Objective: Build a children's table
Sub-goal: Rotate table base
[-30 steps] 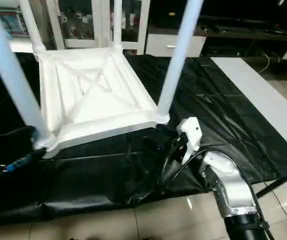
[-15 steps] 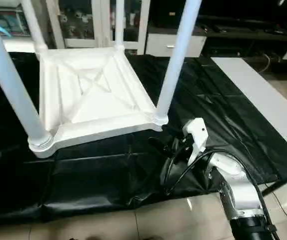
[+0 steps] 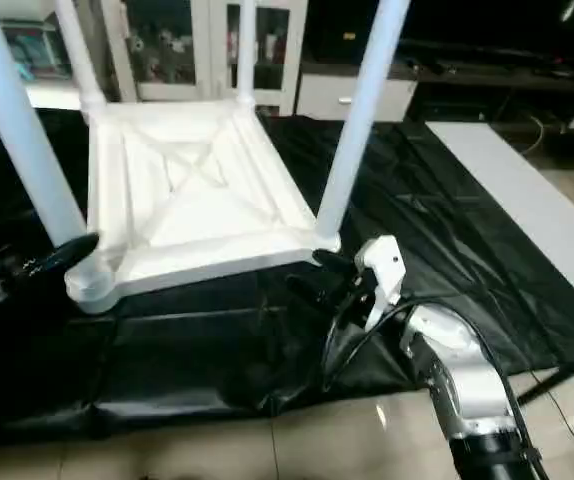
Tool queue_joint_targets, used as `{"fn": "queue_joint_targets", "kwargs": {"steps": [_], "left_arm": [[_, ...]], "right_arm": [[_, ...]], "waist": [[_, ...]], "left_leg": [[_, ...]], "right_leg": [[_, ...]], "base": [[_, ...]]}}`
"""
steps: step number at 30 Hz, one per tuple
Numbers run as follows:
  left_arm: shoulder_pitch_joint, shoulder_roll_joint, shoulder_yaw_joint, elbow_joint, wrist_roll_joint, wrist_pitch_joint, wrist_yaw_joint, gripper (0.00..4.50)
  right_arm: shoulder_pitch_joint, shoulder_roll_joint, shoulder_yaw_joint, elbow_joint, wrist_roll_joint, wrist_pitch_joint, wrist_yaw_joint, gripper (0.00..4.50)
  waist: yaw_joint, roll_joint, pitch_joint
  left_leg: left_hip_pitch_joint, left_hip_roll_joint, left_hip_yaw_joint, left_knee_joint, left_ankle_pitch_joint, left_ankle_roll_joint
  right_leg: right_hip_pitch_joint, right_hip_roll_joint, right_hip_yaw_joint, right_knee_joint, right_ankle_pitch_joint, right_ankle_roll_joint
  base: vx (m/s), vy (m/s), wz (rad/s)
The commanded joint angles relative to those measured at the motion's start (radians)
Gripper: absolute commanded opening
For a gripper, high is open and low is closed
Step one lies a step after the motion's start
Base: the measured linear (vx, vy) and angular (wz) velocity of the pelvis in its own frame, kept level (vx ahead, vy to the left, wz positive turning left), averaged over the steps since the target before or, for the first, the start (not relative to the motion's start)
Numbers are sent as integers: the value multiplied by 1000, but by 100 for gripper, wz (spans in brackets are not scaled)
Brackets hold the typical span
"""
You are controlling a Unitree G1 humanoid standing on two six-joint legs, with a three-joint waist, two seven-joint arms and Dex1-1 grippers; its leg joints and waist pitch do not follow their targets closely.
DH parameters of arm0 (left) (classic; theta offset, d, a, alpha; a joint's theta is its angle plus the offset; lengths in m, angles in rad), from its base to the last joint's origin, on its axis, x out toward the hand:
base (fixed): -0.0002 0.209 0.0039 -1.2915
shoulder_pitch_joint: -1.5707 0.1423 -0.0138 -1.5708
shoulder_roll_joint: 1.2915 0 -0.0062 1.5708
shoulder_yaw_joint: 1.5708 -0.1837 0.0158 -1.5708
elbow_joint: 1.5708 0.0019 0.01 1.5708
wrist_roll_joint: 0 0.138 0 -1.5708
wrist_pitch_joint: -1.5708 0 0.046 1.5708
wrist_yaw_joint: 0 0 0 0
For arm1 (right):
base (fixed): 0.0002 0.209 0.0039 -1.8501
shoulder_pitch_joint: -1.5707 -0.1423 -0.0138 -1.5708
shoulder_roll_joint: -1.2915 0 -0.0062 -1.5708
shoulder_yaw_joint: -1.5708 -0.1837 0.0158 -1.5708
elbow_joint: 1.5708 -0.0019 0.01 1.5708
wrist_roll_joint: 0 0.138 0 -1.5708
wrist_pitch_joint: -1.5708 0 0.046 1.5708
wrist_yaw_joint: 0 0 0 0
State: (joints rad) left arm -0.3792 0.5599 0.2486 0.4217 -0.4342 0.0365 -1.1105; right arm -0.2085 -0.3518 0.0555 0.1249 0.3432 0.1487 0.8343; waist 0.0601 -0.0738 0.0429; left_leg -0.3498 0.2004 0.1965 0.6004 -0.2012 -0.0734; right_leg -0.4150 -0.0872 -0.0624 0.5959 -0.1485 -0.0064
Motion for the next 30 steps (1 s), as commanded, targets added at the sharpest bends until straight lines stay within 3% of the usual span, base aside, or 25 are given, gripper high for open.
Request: {"fn": "queue_joint_targets", "kwargs": {"steps": [1,2,6,8,9,11,12,13,14,15,16,17,19,20,21,22,23,24,25,26,27,30], "left_arm": [[-41,-25,-41,24,15,-2,-27,448],[-65,-41,-66,25,12,13,-47,448],[-97,-70,-116,9,6,46,-91,448],[-134,-116,-217,-47,1,122,-162,448],[-137,-121,-226,-52,1,129,-168,448],[-150,-138,-259,-62,6,144,-184,448],[-170,-169,-305,-65,16,149,-206,448],[-199,-216,-344,-47,34,130,-221,448],[-229,-268,-376,-18,56,107,-222,448],[-249,-300,-394,4,70,91,-221,448],[-258,-315,-400,18,80,79,-216,448],[-280,-349,-414,53,102,48,-204,448],[-363,-471,-441,210,203,-64,-72,448],[-389,-507,-451,258,237,-99,-19,448],[-409,-534,-456,299,265,-129,38,448],[-423,-552,-460,327,285,-150,79,448],[-434,-557,-473,349,312,-172,111,448],[-440,-554,-483,359,321,-178,120,448],[-442,-546,-493,361,328,-181,123,448],[-439,-533,-502,355,332,-187,111,448],[-438,-525,-501,349,327,-183,98,448],[-423,-467,-494,322,300,-176,-19,448]], "right_arm": [[-8,-6,1,1,-10,0,-5,313],[-9,-7,3,2,-11,-1,-4,313],[-7,-9,5,-2,-11,-1,-1,313],[6,-15,3,-10,-12,-2,3,313],[7,-15,2,-11,-12,-3,3,313],[11,-16,0,-13,-14,-4,1,313],[18,-17,-6,-21,-14,-5,-5,313],[25,-18,-16,-32,-10,-4,-13,313],[33,-20,-26,-45,-6,-2,-21,313],[37,-21,-33,-52,-3,-1,-26,313],[39,-22,-35,-55,-2,-1,-28,313],[44,-25,-40,-62,0,-1,-33,313],[71,-39,-64,-91,7,1,-47,313],[79,-43,-72,-100,10,2,-52,313],[88,-49,-80,-110,11,4,-56,313],[95,-53,-85,-117,12,5,-59,313],[104,-57,-93,-127,14,7,-62,313],[117,-64,-103,-141,17,10,-64,313],[126,-69,-111,-151,21,13,-64,313],[136,-74,-118,-160,23,15,-65,313],[141,-76,-122,-165,24,16,-66,313],[174,-91,-142,-194,31,23,-65,313]], "waist": [[2,23,-54],[4,30,-56],[10,28,-55],[16,41,-55],[20,33,-55],[23,32,-55],[24,44,-54],[24,61,-56],[21,50,-54],[26,48,-56],[26,44,-57],[26,63,-58],[23,62,-59],[23,55,-63],[25,54,-63],[25,66,-63],[21,69,-61],[15,59,-61],[14,67,-61],[11,66,-61],[4,67,-61],[-1,72,-57]], "left_leg": [[11,29,-18,-90,-312,-31],[14,29,-17,-89,-305,-32],[16,30,-14,-87,-295,-27],[19,32,-14,-87,-303,-36],[18,32,-13,-87,-304,-35],[14,30,-12,-87,-300,-31],[15,30,-14,-88,-299,-32],[16,30,-15,-87,-302,-36],[17,28,-10,-85,-303,-28],[20,26,-8,-80,-292,-18],[15,25,-8,-79,-279,-8],[8,26,-13,-80,-261,-5],[6,21,-6,-70,-230,29],[6,21,-9,-69,-226,41],[0,22,-12,-69,-215,45],[-2,22,-14,-69,-209,51],[-7,20,-16,-70,-219,60],[-11,17,-16,-68,-218,67],[-12,15,-17,-69,-216,68],[-11,16,-16,-70,-217,73],[-14,15,-18,-69,-211,77],[-7,17,-18,-71,-223,87]], "right_leg": [[39,-48,41,-62,-284,-172],[39,-49,41,-59,-271,-179],[38,-48,40,-58,-246,-197],[39,-50,41,-60,-251,-198],[40,-49,40,-60,-250,-200],[44,-50,40,-60,-252,-199],[44,-52,41,-61,-257,-198],[44,-51,40,-60,-247,-202],[44,-47,39,-73,-244,-201],[43,-47,40,-68,-220,-218],[49,-49,41,-67,-219,-218],[57,-53,41,-60,-206,-223],[54,-45,39,-76,-190,-210],[60,-49,39,-73,-188,-209],[67,-53,38,-68,-196,-205],[67,-55,38,-71,-204,-203],[71,-55,35,-77,-256,-182],[72,-52,33,-82,-291,-161],[72,-53,32,-83,-313,-153],[69,-52,31,-89,-334,-144],[71,-51,29,-89,-351,-141],[61,-49,28,-97,-404,-147]], "base": [[0,0,0],[0,0,0],[0,0,0],[0,0,0],[0,0,0],[0,0,0],[0,0,0],[0,0,0],[0,0,0],[0,0,0],[0,0,0],[0,0,0],[0,0,0],[0,0,0],[0,0,0],[0,0,0],[0,0,0],[0,0,0],[0,0,0],[0,0,0],[0,0,0],[0,0,0]]}}
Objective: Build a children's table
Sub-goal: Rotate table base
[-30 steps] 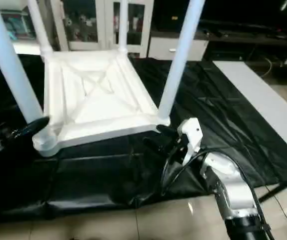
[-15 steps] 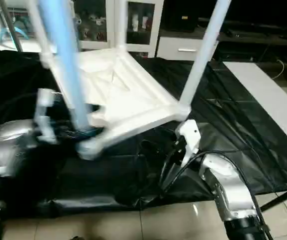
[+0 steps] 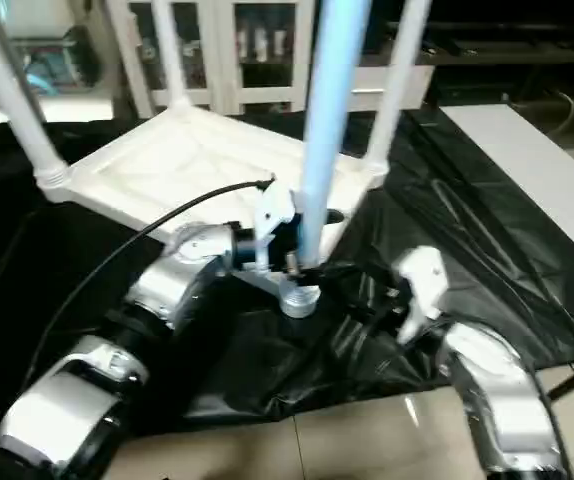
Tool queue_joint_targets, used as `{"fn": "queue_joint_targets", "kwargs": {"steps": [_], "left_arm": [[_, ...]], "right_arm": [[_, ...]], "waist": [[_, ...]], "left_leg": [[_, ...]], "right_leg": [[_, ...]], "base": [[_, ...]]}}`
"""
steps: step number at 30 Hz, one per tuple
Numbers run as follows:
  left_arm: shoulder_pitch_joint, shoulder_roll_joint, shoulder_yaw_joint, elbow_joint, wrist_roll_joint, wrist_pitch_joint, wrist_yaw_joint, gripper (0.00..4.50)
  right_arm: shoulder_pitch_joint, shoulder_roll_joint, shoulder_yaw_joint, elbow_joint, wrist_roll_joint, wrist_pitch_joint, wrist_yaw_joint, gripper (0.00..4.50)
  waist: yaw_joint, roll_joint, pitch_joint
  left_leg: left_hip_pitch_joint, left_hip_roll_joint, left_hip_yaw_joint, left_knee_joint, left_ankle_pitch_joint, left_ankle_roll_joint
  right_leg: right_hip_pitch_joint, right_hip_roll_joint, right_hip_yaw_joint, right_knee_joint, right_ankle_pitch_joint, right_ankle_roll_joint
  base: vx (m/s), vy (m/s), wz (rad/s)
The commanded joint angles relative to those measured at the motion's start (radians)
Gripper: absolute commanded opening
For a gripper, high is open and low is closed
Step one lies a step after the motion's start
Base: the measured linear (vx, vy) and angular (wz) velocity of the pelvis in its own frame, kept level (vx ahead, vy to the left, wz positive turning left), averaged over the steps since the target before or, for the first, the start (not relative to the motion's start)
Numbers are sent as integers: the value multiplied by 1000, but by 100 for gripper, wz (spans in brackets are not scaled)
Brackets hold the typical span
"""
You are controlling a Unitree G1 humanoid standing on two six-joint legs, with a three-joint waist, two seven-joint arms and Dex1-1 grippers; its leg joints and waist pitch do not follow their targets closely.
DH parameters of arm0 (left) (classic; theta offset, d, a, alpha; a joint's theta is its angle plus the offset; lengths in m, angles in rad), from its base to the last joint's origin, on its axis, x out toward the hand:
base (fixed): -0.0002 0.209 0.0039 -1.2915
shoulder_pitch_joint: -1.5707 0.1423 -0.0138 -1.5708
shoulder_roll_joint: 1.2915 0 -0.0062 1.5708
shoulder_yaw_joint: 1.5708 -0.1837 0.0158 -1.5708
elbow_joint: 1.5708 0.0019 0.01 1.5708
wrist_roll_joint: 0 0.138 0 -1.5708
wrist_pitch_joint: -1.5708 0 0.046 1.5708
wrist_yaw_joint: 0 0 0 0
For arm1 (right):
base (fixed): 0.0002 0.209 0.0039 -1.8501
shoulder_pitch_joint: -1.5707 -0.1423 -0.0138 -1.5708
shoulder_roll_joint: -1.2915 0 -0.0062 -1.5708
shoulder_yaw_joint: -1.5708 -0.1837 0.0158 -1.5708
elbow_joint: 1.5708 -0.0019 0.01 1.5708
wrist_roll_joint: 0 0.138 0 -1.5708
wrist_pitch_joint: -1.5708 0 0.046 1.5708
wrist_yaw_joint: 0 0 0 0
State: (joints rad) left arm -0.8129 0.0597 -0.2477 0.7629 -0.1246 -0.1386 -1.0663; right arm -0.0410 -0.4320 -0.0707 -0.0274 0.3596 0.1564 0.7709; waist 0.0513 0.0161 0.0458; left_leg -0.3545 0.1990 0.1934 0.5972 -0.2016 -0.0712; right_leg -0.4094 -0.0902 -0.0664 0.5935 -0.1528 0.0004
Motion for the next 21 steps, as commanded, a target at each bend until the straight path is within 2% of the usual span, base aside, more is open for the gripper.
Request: {"fn": "queue_joint_targets", "kwargs": {"steps": [1,3,4,5,6,8,9,10,11,13,14,18,20,21], "left_arm": [[11,63,3,-4,-6,-13,-133,448],[5,129,-25,32,40,-47,-203,448],[4,135,-30,38,47,-54,-206,448],[-7,157,-41,61,68,-69,-205,448],[-19,172,-50,85,88,-90,-193,448],[-32,183,-59,104,106,-105,-183,448],[-53,193,-71,133,138,-125,-143,448],[-64,196,-75,146,155,-135,-121,448],[-83,200,-78,164,169,-134,-106,448],[-132,208,-97,214,222,-156,-70,448],[-145,213,-114,231,252,-176,-48,448],[-181,218,-152,283,327,-211,40,448],[-211,227,-198,341,393,-231,75,448],[-211,227,-198,341,393,-231,75,448]], "right_arm": [[22,-19,-23,-59,19,21,0,313],[32,-29,-32,-79,27,30,-4,313],[32,-30,-33,-81,28,31,-6,313],[28,-29,-36,-86,32,35,-10,313],[23,-28,-38,-91,39,39,-13,313],[18,-25,-38,-95,45,43,-14,313],[10,-22,-34,-98,47,48,-14,313],[8,-21,-31,-101,47,50,-13,313],[2,-20,-24,-104,47,54,-11,313],[-11,-20,-7,-109,44,61,-8,313],[-16,-19,-3,-111,42,63,-8,313],[-32,-13,6,-116,46,74,-9,313],[-46,-2,19,-123,49,83,-14,313],[-46,-2,19,-123,49,83,-14,313]], "waist": [[6,-22,-59],[4,-17,-60],[1,-15,-60],[-1,-13,-61],[-3,-18,-61],[1,-12,-62],[1,-18,-62],[3,-16,-63],[6,-17,-62],[12,-21,-62],[13,-21,-62],[14,-24,-64],[12,-24,-65],[11,-25,-64]], "left_leg": [[-4,18,-15,-70,-222,89],[-2,21,-17,-73,-232,87],[-2,20,-18,-73,-239,86],[3,21,-17,-72,-251,78],[6,23,-14,-71,-254,78],[7,26,-15,-73,-255,72],[8,26,-13,-72,-255,75],[10,27,-14,-73,-255,72],[7,26,-12,-72,-248,69],[7,25,-13,-71,-239,68],[3,25,-15,-72,-226,66],[0,24,-14,-69,-198,72],[-3,23,-15,-68,-183,75],[-4,22,-14,-67,-181,77]], "right_leg": [[55,-44,32,-96,-408,-149],[53,-45,32,-92,-408,-146],[51,-44,32,-93,-408,-145],[48,-45,32,-90,-390,-157],[46,-44,34,-90,-377,-165],[48,-47,35,-82,-334,-185],[45,-46,35,-83,-328,-188],[45,-47,36,-79,-318,-193],[46,-49,37,-78,-305,-201],[47,-51,37,-79,-317,-190],[52,-54,37,-77,-316,-184],[53,-53,37,-73,-287,-182],[55,-53,37,-70,-271,-180],[54,-53,38,-73,-275,-178]], "base": [[0,0,0],[0,0,0],[0,0,0],[0,0,0],[0,0,0],[0,0,0],[0,0,0],[0,0,0],[0,0,0],[0,0,0],[0,0,0],[0,0,0],[0,0,0],[0,0,0]]}}
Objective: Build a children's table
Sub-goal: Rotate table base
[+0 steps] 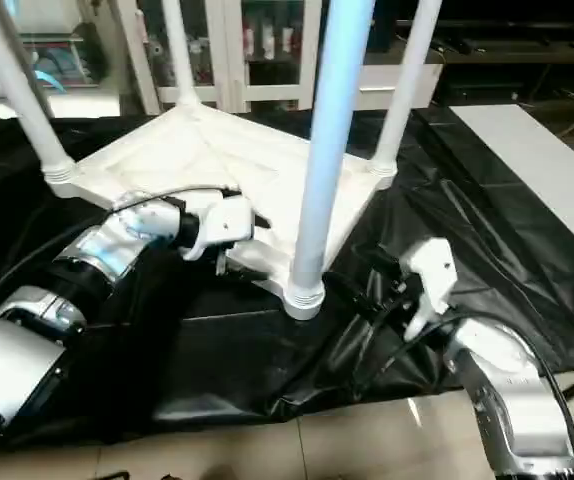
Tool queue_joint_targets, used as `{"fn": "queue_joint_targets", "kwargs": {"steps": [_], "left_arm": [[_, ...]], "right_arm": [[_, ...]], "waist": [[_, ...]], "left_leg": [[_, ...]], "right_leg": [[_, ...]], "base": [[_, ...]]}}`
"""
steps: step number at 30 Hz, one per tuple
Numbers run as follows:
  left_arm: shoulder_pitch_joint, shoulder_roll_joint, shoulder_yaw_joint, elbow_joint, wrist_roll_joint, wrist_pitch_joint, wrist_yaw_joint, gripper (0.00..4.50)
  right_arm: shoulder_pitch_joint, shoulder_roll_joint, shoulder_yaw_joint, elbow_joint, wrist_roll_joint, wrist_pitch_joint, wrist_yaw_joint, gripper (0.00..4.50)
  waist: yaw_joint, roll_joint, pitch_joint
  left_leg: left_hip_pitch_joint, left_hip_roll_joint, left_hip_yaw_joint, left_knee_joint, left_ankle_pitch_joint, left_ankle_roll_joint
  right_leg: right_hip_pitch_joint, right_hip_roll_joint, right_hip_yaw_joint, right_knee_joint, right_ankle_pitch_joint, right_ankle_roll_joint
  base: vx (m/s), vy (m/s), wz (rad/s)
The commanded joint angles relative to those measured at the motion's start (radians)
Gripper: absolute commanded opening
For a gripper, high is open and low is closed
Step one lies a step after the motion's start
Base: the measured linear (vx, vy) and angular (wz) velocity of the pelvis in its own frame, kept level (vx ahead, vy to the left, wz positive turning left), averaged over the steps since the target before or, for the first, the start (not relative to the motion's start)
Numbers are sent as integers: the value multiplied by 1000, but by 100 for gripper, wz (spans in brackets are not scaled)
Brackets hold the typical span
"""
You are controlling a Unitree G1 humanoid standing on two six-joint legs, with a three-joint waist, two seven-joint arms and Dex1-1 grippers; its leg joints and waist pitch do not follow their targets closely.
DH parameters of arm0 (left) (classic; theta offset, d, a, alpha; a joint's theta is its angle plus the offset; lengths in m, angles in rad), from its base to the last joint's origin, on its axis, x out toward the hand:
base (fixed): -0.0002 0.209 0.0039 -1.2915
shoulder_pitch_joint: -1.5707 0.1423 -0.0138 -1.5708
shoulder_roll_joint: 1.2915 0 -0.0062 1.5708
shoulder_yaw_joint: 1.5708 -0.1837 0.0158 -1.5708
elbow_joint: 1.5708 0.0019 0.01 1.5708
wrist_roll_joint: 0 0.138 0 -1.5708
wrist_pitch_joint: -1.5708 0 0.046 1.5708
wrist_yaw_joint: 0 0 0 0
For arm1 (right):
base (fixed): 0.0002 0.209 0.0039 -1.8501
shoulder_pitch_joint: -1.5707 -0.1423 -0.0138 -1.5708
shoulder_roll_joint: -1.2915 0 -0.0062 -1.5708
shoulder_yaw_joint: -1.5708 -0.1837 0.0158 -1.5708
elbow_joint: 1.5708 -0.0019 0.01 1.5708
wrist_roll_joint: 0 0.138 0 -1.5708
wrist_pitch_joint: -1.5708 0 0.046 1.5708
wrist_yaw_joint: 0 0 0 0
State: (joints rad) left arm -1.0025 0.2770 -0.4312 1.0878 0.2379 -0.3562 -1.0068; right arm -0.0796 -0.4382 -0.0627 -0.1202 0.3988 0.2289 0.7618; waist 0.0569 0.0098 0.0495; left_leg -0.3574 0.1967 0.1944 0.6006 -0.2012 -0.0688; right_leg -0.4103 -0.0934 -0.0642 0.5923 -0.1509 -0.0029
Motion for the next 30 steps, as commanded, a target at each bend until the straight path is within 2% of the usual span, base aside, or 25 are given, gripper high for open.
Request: {"fn": "queue_joint_targets", "kwargs": {"steps": [1,4,8,9,12,18,19,21,27,28,30], "left_arm": [[-27,13,-25,30,45,-21,14,448],[-36,17,-51,62,80,-35,-10,448],[-49,13,-88,113,141,-66,52,448],[-51,12,-93,120,149,-71,62,448],[-66,4,-116,158,194,-66,135,448],[-78,-3,-133,186,234,-65,175,448],[-78,-2,-137,188,240,-64,173,448],[-77,-1,-142,196,246,-66,165,448],[-78,20,-126,203,233,-85,59,448],[-77,38,-106,191,208,-84,-33,448],[-75,54,-98,179,196,-67,-91,448]], "right_arm": [[-13,10,14,-29,10,11,-9,313],[-39,45,21,-20,6,12,-48,313],[-62,97,40,-28,21,28,-77,313],[-63,100,42,-30,22,30,-76,313],[-101,146,62,9,-16,26,-134,313],[-162,227,90,74,-85,-4,-240,313],[-165,232,93,78,-87,1,-246,313],[-168,233,96,86,-100,9,-261,313],[-166,219,81,86,-104,15,-265,313],[-157,201,66,82,-102,14,-255,313],[-151,182,54,84,-100,8,-250,313]], "waist": [[6,-18,-68],[6,-20,-67],[7,-20,-68],[8,-17,-68],[8,-18,-70],[7,-18,-72],[7,-27,-71],[10,-22,-72],[10,-25,-68],[11,-26,-67],[12,-22,-68]], "left_leg": [[0,25,-15,-71,-183,72],[2,27,-15,-72,-187,65],[3,29,-16,-73,-182,60],[5,29,-15,-73,-183,62],[4,28,-16,-73,-173,57],[4,28,-15,-72,-147,44],[3,28,-13,-71,-137,51],[4,28,-13,-70,-124,59],[4,28,-12,-73,-161,58],[5,28,-13,-74,-164,54],[8,31,-13,-74,-164,49]], "right_leg": [[55,-51,36,-72,-283,-175],[51,-51,36,-72,-278,-190],[51,-52,37,-66,-250,-201],[50,-51,38,-67,-237,-206],[52,-50,38,-61,-212,-211],[50,-53,39,-57,-181,-222],[50,-51,40,-54,-158,-227],[50,-53,40,-51,-141,-233],[49,-56,41,-60,-195,-224],[49,-57,41,-60,-205,-222],[48,-56,41,-55,-182,-232]], "base": [[0,0,0],[0,0,0],[0,0,0],[0,0,0],[0,0,0],[0,0,0],[0,0,0],[0,0,0],[0,0,0],[0,0,0],[0,0,0]]}}
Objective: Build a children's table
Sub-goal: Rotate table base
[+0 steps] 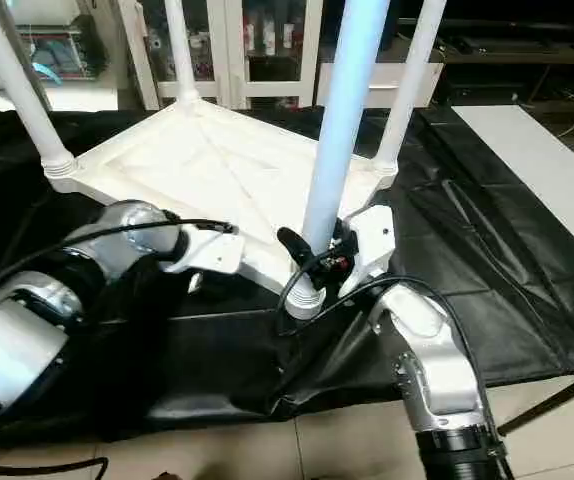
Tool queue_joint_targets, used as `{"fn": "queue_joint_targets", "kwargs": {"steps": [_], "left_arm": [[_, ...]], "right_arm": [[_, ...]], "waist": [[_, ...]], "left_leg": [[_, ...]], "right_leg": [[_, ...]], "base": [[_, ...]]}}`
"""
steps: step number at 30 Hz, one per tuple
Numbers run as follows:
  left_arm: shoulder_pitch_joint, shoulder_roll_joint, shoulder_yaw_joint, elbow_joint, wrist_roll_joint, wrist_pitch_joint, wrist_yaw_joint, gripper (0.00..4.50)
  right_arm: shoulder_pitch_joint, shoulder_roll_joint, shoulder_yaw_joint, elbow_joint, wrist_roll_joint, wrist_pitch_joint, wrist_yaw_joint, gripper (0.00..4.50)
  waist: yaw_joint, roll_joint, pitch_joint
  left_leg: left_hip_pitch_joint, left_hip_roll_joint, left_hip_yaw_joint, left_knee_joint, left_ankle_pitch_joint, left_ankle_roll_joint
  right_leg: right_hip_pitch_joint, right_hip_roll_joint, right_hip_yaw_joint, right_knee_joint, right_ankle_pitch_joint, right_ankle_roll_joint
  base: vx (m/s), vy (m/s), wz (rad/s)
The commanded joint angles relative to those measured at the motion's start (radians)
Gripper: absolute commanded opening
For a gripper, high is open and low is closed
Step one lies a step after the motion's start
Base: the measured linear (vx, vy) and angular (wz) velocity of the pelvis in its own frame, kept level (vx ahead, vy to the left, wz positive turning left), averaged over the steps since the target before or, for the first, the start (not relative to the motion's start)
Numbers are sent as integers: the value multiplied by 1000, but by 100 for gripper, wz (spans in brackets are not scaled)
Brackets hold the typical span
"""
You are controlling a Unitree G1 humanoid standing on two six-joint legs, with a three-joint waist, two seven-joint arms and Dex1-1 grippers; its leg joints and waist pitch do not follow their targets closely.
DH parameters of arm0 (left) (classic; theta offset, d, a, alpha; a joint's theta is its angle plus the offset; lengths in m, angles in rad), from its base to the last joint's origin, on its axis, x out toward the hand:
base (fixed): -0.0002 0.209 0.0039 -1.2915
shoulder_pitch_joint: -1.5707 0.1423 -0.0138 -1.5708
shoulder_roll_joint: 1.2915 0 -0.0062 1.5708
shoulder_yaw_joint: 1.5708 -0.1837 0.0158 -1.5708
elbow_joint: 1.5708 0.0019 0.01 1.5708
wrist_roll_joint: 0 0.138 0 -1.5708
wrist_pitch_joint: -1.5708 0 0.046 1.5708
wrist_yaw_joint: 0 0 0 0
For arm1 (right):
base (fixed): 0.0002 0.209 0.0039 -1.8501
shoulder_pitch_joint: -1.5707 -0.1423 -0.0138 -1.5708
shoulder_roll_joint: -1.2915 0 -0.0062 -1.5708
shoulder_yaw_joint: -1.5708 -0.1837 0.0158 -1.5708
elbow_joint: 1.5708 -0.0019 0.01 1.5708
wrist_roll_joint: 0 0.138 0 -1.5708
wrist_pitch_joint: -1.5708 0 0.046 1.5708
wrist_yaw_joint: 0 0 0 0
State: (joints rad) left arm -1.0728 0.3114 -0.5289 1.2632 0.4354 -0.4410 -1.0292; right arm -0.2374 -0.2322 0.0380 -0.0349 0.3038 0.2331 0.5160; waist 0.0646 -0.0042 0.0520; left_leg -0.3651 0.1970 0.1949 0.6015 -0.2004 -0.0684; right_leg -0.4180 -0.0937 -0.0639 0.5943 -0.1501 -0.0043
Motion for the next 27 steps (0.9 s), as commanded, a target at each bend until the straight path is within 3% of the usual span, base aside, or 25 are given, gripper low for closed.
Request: {"fn": "queue_joint_targets", "kwargs": {"steps": [1,5,8,12,16,24,27], "left_arm": [[-4,22,1,3,-2,21,-74,448],[11,58,2,-21,-8,36,-137,448],[30,73,18,-47,-25,32,-167,448],[72,100,41,-106,-60,48,-225,448],[110,124,56,-164,-90,72,-264,448],[252,199,89,-373,-154,176,-340,448],[347,236,121,-546,-221,281,-380,448]], "right_arm": [[7,-26,-48,-1,-5,3,-4,313],[8,-54,-72,8,-2,-3,4,313],[0,-72,-87,22,10,-1,15,313],[-22,-100,-103,57,14,-12,27,313],[-37,-114,-110,80,14,-20,36,313],[-60,-143,-116,155,14,-46,71,313],[-90,-156,-118,213,11,-65,82,313]], "waist": [[4,-8,-71],[1,-13,-71],[-1,-18,-70],[-3,-17,-69],[-15,-18,-68],[-26,-20,-65],[-28,-21,-63]], "left_leg": [[16,31,-13,-75,-165,48],[10,29,-13,-74,-147,55],[10,29,-12,-73,-158,59],[12,32,-13,-75,-167,56],[11,32,-12,-76,-180,48],[12,35,-10,-77,-202,38],[19,40,-10,-81,-233,16]], "right_leg": [[55,-56,41,-57,-183,-231],[61,-56,41,-50,-128,-249],[62,-58,41,-52,-156,-249],[59,-57,40,-53,-175,-252],[58,-56,40,-53,-178,-257],[54,-54,41,-54,-223,-249],[49,-56,42,-55,-264,-244]], "base": [[0,0,0],[0,0,0],[0,0,0],[0,0,0],[0,0,0],[0,0,0],[0,0,0]]}}
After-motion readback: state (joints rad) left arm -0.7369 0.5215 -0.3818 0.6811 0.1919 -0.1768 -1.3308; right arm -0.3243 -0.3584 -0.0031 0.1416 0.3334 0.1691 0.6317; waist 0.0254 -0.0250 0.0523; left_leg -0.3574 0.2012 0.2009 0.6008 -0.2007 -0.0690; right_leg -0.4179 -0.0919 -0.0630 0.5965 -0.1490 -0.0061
